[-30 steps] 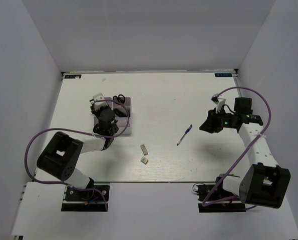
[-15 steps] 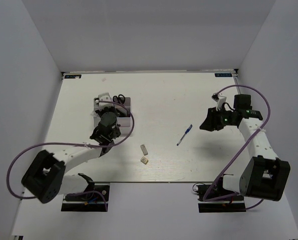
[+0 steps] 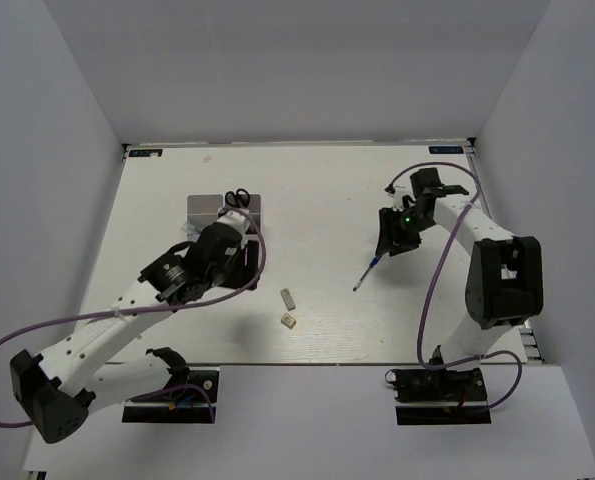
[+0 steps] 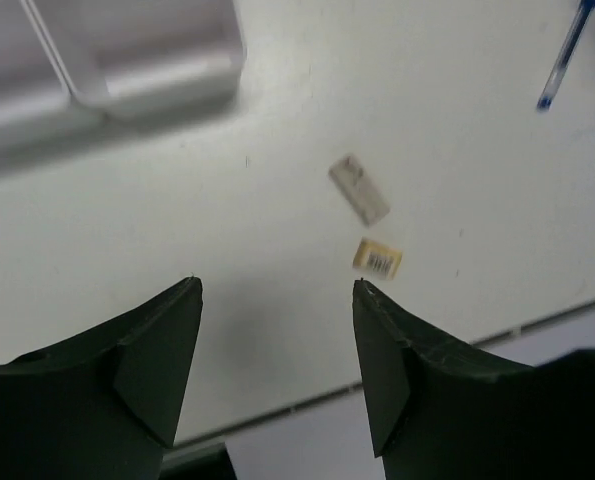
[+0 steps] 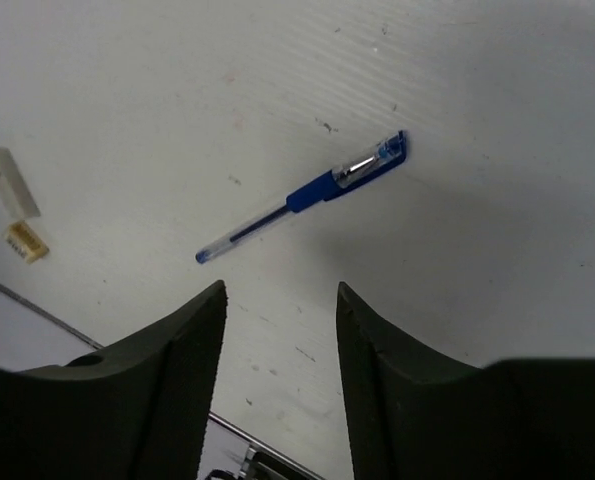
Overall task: Sort the stationery into containers
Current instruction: Pick up the pen from the center of the board.
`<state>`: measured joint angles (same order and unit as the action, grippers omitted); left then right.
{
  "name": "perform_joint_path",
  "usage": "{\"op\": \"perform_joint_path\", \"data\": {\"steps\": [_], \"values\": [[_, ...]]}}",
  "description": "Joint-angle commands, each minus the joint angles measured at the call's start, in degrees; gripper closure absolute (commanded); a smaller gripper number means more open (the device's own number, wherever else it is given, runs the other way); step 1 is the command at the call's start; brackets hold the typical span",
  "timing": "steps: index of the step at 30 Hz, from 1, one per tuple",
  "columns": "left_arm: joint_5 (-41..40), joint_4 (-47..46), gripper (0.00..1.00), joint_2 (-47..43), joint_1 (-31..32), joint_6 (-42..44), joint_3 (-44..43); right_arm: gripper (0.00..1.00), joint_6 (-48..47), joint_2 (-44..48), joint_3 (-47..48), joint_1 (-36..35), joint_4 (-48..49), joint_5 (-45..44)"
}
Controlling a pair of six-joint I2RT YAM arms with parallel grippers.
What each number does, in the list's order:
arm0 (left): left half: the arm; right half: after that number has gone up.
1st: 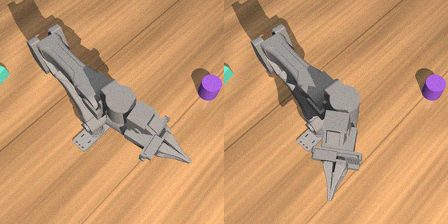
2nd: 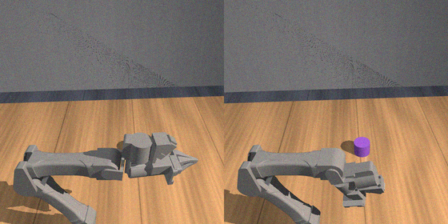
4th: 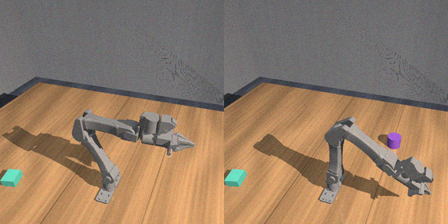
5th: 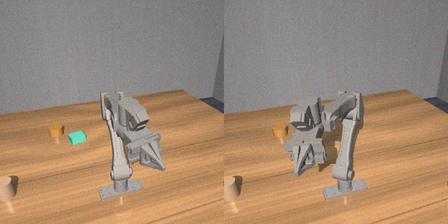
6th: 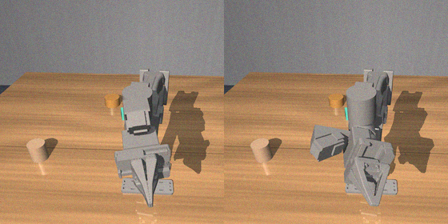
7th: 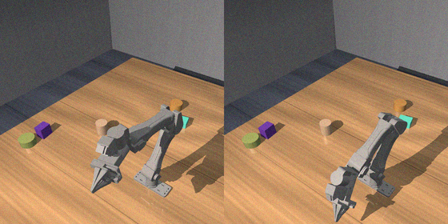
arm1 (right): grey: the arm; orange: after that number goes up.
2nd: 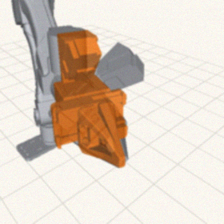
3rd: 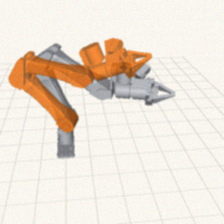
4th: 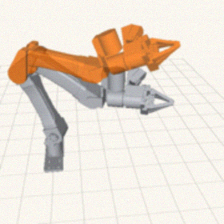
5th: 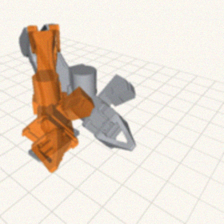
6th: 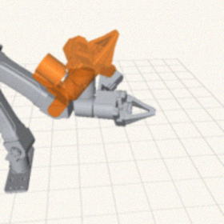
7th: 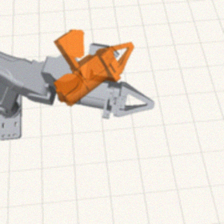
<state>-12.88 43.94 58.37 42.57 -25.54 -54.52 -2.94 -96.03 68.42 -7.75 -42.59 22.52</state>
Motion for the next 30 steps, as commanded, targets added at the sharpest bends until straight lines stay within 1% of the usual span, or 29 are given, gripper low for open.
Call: {"op": "perform_joint_path", "data": {"steps": [1,2,3,5,8,10,11,12,17,21,23,26,29,30], "values": [[6.6,14.1,0.28,-5.7,0.9,-5.1,3.6,0.45,6.5,-3.7,4.2,-3.4,-1.6,-9.1],[6.8,14.8,0.28,-6.5,2.2,-5.6,4.5,0.41,9.0,-4.2,5.0,-3.8,-2.1,-10.2],[7.1,14.9,0.27,-7.3,2.6,-6.0,6.5,0.41,9.8,-4.5,5.0,-5.2,-1.9,-12.6],[6.7,15.2,0.27,-10.5,3.4,-7.6,9.3,0.38,12.2,-4.5,4.4,-5.8,-1.3,-14.7],[6.2,15.4,0.27,-15.3,3.7,-8.9,14.2,0.38,13.7,-5.4,4.3,-7.4,-0.4,-19.1],[5.6,15.4,0.26,-17.1,3.7,-9.4,15.4,0.38,14.1,-7.1,5.1,-8.1,-0.6,-22.2],[5.6,15.6,0.26,-17.4,3.7,-9.4,16.5,0.38,15.8,-7.8,5.6,-8.5,-0.7,-24.2],[5.9,15.5,0.26,-18.0,3.6,-10.0,17.0,0.39,16.2,-9.4,6.2,-8.7,-1.7,-25.4],[7.2,15.9,0.26,-19.9,3.7,-11.8,18.8,0.41,19.7,-13.9,7.9,-9.5,-1.2,-27.6],[6.5,17.0,0.26,-22.1,3.7,-12.8,19.5,0.44,21.6,-16.5,9.0,-9.9,-0.4,-27.9],[6.2,17.1,0.26,-23.0,3.7,-13.3,19.9,0.45,22.4,-17.1,8.9,-10.3,-0.5,-29.8],[5.9,17.6,0.26,-23.7,3.8,-13.7,19.8,0.50,23.3,-18.0,8.2,-10.8,-0.3,-30.5],[5.9,18.0,0.26,-23.7,3.7,-13.8,19.9,0.59,24.1,-17.5,5.9,-10.7,0.3,-29.7],[6.0,18.1,0.26,-23.8,3.7,-13.9,20.1,0.66,24.2,-17.3,5.6,-10.8,0.6,-29.8]]}}
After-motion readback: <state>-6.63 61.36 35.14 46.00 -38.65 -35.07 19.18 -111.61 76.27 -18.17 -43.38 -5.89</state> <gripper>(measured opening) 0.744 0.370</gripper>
